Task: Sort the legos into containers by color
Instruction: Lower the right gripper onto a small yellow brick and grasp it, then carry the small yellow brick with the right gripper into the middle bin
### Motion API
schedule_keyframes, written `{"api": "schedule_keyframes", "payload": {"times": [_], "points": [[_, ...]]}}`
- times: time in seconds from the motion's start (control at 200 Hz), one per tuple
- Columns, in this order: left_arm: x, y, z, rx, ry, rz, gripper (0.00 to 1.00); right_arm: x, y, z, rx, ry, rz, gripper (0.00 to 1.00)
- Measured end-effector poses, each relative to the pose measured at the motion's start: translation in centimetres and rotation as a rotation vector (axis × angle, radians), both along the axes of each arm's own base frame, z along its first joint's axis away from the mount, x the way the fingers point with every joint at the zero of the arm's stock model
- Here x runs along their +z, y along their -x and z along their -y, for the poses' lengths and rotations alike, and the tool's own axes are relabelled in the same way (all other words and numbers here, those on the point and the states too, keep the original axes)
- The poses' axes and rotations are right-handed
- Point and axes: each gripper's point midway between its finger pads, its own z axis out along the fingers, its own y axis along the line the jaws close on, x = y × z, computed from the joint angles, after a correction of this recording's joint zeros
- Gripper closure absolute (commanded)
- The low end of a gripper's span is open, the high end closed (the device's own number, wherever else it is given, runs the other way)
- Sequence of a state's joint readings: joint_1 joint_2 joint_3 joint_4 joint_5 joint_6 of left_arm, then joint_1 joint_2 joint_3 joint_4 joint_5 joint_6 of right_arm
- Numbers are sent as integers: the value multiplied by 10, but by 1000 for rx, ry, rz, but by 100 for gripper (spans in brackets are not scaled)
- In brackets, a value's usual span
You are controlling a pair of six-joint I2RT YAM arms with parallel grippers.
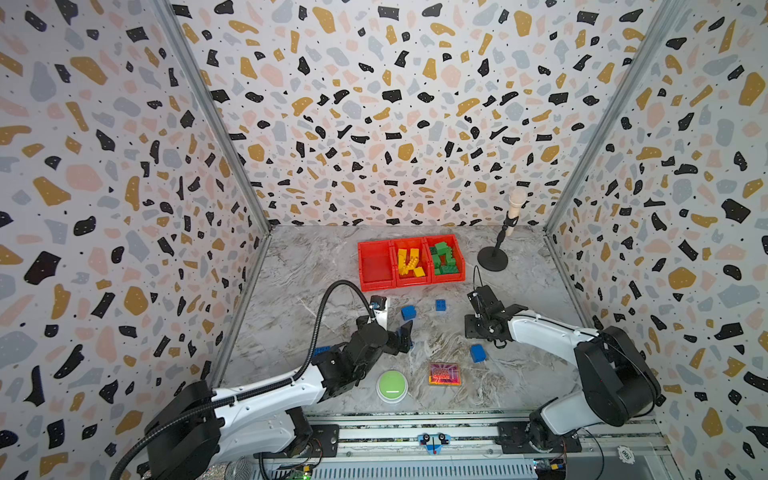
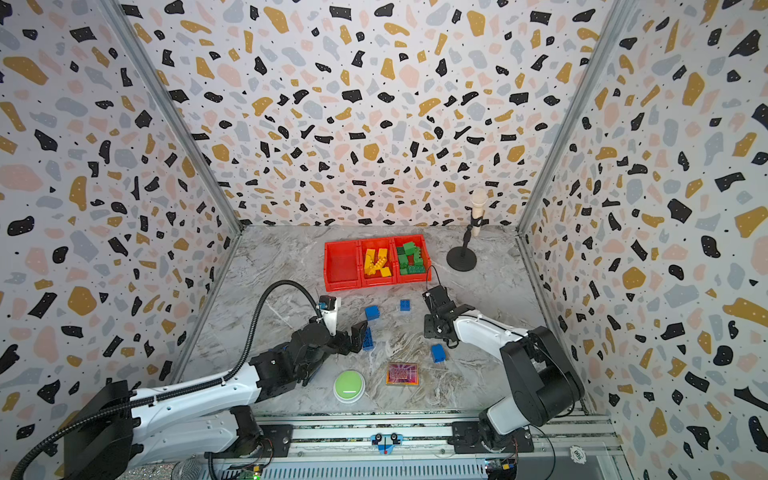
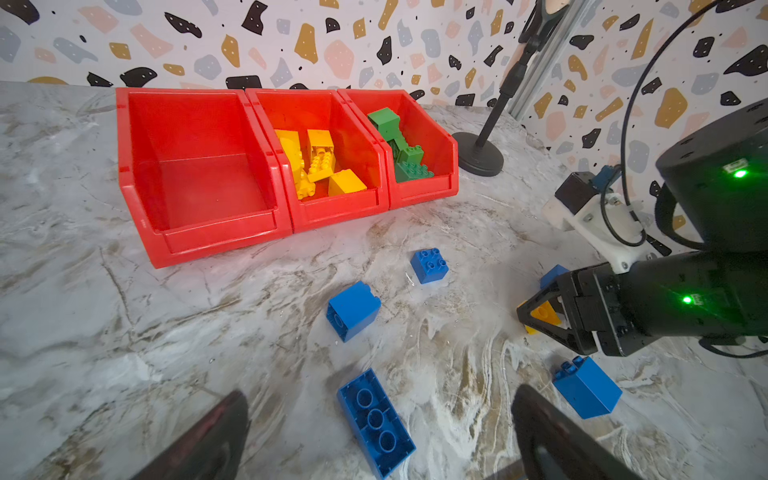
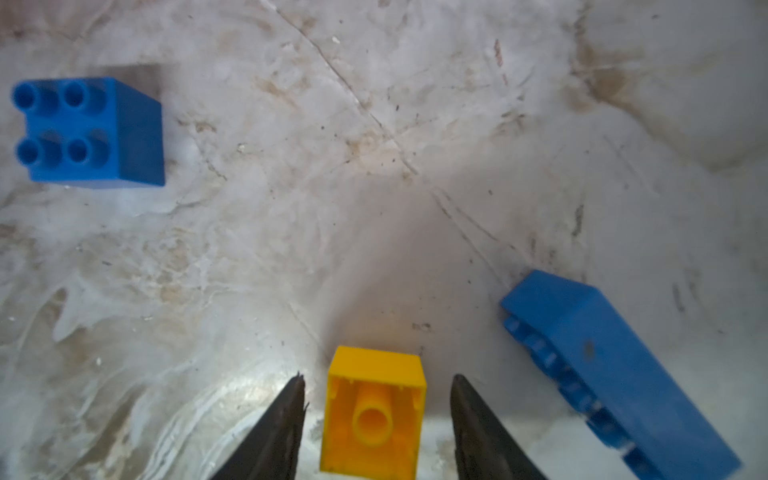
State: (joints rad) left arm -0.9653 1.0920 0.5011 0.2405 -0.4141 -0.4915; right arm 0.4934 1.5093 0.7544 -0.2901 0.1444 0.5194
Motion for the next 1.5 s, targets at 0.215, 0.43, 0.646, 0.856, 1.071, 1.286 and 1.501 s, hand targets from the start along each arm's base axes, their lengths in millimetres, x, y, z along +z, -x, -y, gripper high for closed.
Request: {"api": "schedule_keyframes", "payload": {"times": [0.215, 0.43, 0.646, 0.856, 1.071, 1.286, 1.501], "points": [[1, -1, -2, 14, -1, 5, 0, -2, -4, -8, 22, -18, -6, 71], [5, 0, -10, 35, -1, 13, 0, 55, -40, -47, 91, -98, 118, 71], [4, 5, -28, 83, -2, 7, 0, 142, -125, -120, 198, -229, 326, 70], [3, 11, -54, 160, 1, -1, 0, 141, -193, -174, 276, -257, 357, 68], [-6, 13, -66, 201, -28, -19, 0, 113, -239, -213, 344, -260, 328, 28], [-26, 8, -63, 212, -139, -69, 0, 131, -230, -208, 374, -247, 341, 19], [-28, -11, -26, 184, -162, -112, 0, 171, -152, -151, 340, -231, 394, 6]]}}
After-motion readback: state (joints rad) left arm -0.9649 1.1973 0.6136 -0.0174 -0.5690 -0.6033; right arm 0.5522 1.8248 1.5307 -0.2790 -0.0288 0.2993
